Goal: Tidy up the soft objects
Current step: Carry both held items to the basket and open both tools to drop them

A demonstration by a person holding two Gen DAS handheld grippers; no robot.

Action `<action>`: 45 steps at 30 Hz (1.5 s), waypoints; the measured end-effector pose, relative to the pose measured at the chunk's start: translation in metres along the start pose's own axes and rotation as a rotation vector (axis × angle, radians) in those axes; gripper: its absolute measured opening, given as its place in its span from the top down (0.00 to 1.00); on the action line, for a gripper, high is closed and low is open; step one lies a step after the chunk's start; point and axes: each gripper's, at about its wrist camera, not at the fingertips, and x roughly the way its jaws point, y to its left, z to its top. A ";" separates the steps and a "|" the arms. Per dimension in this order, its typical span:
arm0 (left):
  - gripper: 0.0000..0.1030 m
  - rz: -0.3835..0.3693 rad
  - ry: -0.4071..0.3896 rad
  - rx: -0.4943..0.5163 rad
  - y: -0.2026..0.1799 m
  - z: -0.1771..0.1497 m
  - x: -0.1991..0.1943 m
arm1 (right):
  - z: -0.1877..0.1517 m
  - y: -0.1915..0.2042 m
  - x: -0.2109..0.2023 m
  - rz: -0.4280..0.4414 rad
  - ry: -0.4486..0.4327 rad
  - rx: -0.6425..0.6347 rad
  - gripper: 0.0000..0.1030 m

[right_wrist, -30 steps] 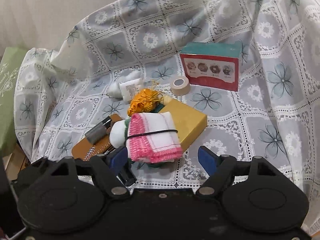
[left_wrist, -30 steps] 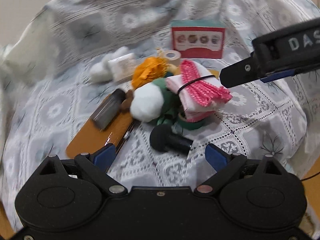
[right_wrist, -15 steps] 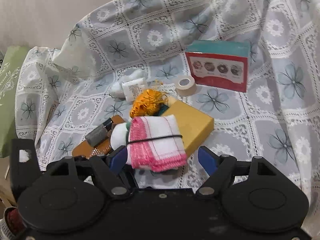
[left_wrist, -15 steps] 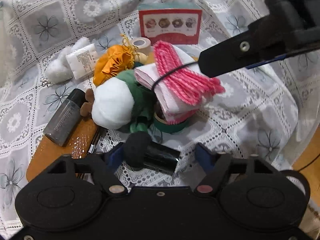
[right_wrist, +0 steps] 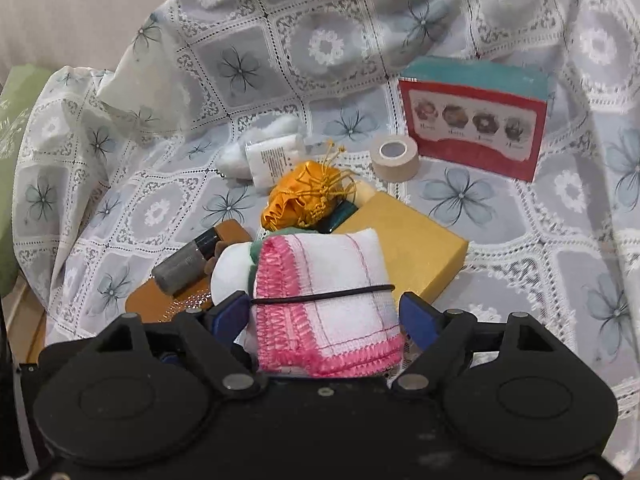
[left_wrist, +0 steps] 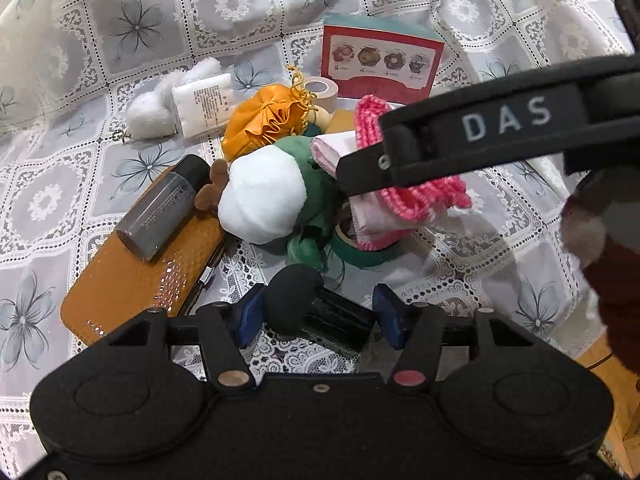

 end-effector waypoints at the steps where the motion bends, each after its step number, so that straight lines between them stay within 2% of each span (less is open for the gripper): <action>1: 0.47 -0.001 0.000 -0.006 0.001 0.001 0.001 | 0.000 0.000 -0.001 0.004 -0.006 0.005 0.24; 8: 0.47 -0.014 -0.010 -0.060 0.004 0.000 -0.009 | -0.001 0.002 -0.025 -0.008 -0.070 0.012 0.28; 14: 0.47 0.038 -0.027 -0.104 0.001 0.000 -0.035 | -0.005 -0.003 -0.062 -0.020 -0.121 0.058 0.27; 18: 0.47 0.047 -0.024 -0.168 0.004 -0.001 -0.059 | -0.016 -0.004 -0.087 -0.024 -0.141 0.064 0.27; 24: 0.47 0.075 0.027 -0.257 0.006 -0.012 -0.088 | -0.045 -0.001 -0.121 -0.029 -0.147 0.064 0.27; 35: 0.47 0.183 0.129 -0.322 -0.005 -0.047 -0.113 | -0.101 0.011 -0.144 -0.027 -0.062 0.037 0.27; 45: 0.47 0.200 0.223 -0.355 -0.017 -0.081 -0.108 | -0.137 0.023 -0.149 -0.049 0.019 -0.026 0.27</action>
